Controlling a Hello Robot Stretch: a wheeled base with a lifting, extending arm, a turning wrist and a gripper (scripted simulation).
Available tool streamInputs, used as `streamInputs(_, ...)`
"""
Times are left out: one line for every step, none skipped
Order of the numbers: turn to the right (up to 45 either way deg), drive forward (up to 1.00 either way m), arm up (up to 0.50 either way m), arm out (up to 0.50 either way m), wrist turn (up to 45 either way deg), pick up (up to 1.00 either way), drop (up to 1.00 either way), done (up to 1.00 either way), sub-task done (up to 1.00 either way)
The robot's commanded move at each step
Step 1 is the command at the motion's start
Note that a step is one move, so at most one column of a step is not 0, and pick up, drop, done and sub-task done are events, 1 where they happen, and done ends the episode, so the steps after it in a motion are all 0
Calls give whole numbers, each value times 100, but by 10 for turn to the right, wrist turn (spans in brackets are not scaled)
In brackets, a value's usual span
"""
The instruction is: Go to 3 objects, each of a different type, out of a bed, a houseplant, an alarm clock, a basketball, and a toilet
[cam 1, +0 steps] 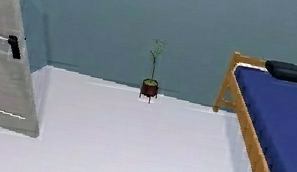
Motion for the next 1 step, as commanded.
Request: streamInputs(30,0,0,0,0,0,0,0,0)
